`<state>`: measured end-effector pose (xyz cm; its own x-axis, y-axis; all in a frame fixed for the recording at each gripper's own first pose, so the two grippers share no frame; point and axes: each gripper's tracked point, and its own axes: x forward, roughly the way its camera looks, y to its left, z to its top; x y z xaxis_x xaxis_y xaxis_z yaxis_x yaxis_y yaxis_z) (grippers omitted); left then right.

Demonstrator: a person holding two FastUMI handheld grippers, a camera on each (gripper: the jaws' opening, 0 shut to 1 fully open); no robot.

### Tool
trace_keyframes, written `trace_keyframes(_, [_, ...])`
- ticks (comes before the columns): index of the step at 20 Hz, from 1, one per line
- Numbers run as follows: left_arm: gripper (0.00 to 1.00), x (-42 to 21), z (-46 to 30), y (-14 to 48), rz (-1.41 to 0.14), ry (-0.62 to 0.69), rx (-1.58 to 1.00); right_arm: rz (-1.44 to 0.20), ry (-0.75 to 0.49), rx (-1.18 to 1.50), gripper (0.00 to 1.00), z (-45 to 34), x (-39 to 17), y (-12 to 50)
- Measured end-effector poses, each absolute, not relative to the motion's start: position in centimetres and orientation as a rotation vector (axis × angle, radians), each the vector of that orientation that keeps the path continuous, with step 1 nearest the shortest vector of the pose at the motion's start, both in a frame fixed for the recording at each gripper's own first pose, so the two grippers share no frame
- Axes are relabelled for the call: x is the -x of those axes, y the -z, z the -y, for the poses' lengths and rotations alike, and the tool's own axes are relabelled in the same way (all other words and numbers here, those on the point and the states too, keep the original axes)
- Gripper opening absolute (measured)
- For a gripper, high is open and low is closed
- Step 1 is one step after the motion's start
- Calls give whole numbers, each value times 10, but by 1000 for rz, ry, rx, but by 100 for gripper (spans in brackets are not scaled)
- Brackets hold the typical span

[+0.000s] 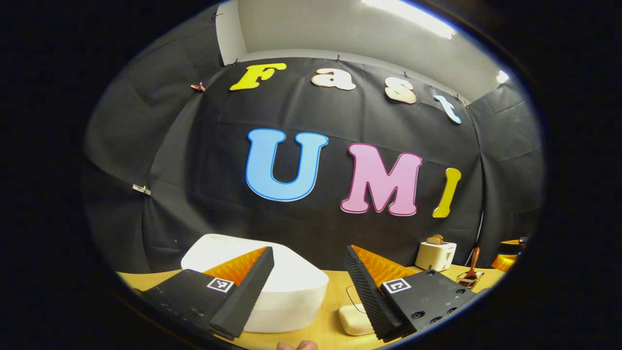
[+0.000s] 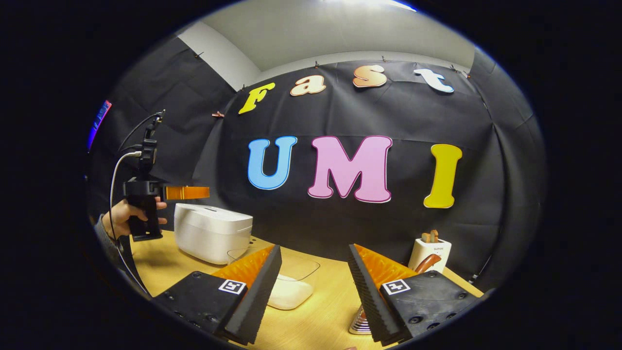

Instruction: Close the left gripper, press the button to open the rice cooker; take a wooden spoon from the chopstick holder with the right hand, scoop a spoonful of rice and pour it into the rice cooker, then put the wooden spoon back into the chopstick holder.

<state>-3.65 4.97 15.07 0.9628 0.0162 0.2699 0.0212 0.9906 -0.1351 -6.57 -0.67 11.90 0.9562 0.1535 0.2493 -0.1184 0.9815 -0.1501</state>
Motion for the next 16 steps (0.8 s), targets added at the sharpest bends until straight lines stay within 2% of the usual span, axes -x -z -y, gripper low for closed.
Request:
trace_keyframes(4, [95, 53, -32, -137, 269, 56, 213, 261, -155, 119, 86, 5, 62, -113])
trace_keyframes(8, [95, 52, -41, -138, 277, 22, 163, 247, -152, 118, 86, 7, 58, -106])
trace_keyframes(16, [95, 47, -32, -128, 246, 41, 153, 244, -180, 139, 86, -6, 60, -103])
